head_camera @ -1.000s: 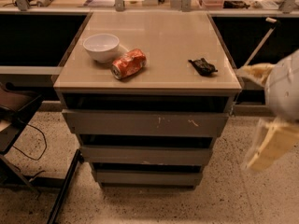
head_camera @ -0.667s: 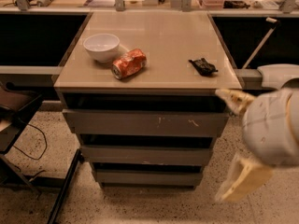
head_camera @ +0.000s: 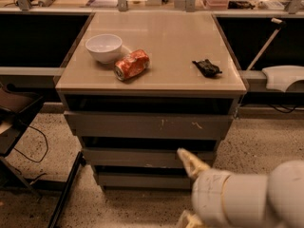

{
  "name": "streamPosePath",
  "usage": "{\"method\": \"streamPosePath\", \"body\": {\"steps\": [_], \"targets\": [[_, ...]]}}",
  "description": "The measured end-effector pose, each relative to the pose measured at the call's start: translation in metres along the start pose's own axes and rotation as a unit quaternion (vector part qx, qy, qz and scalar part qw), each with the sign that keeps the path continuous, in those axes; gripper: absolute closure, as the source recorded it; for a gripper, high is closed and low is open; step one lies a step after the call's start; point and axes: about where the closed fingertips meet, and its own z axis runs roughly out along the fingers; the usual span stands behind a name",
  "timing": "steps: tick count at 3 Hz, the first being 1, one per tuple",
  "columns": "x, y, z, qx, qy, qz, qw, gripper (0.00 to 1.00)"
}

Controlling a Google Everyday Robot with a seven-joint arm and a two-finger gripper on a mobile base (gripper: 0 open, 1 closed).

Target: Open bottom drawer

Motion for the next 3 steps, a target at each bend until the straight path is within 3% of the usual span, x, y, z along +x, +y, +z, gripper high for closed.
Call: {"method": "streamPosePath", "body": {"steps": [1, 2, 3], "targets": [[0.02, 0.067, 0.086, -0.067, -0.048, 0.079, 0.9935, 0.0], [0.078, 0.153, 0.151, -0.158, -0.016, 0.16, 0.9742, 0.0], [0.107, 0.202, 0.173, -0.204, 0.011, 0.206, 0.957, 0.0]]}}
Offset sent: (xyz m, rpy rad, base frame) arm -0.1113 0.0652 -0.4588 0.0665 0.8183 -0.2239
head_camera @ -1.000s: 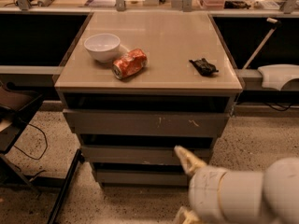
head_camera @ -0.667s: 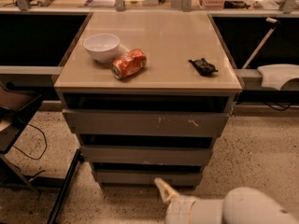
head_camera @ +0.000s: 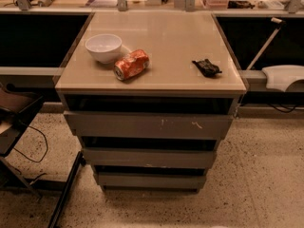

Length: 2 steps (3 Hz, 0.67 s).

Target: Open bottom drawer

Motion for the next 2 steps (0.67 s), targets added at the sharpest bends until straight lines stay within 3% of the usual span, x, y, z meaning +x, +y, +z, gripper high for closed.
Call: {"method": "streamPosePath", "body": {"steps": [1, 2], "targets": [[0.011, -0.024, -0.007, 0.052, -0.008, 0.006, 0.9986, 0.0], [0.031, -0.095, -0.032, 0.149, -0.042, 0.008, 0.9879, 0.0]]}}
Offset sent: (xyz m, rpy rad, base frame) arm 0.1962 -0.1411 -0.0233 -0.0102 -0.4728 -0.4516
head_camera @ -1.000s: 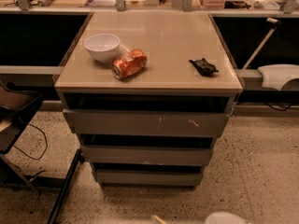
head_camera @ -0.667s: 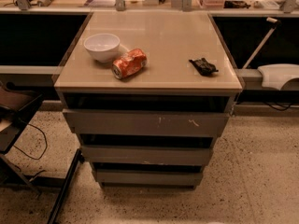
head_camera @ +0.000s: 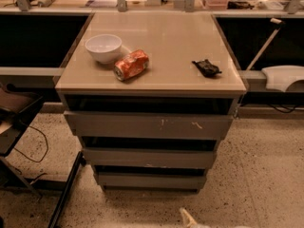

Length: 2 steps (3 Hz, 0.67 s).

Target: Open bottom drawer

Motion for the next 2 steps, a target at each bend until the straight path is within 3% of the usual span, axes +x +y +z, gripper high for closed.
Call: {"method": "streamPosePath", "body": {"steps": [1, 2], "targets": [[-0.004, -0.089, -0.008, 0.087, -0.048, 0.011, 0.995, 0.0], [-0.015, -0.11, -0.011, 0.101, -0.061, 0.014, 0.9929, 0.0]]}}
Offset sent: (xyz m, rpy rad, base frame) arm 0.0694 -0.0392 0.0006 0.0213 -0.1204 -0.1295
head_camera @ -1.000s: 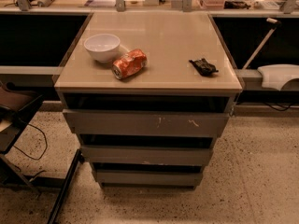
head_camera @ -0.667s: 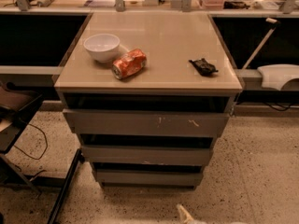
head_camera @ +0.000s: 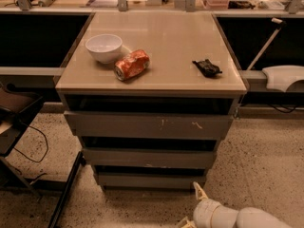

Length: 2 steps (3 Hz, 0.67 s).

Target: Open bottom drawer

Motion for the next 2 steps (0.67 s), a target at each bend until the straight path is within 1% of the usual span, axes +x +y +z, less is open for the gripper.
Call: {"method": "streamPosePath", "body": {"steps": [1, 2], "targets": [[0.002, -0.001, 0.006, 0.004, 0.001, 0.002, 1.0, 0.0], [0.013, -0.018, 0.034, 0.031, 0.004, 0.002, 0.9995, 0.0]]}}
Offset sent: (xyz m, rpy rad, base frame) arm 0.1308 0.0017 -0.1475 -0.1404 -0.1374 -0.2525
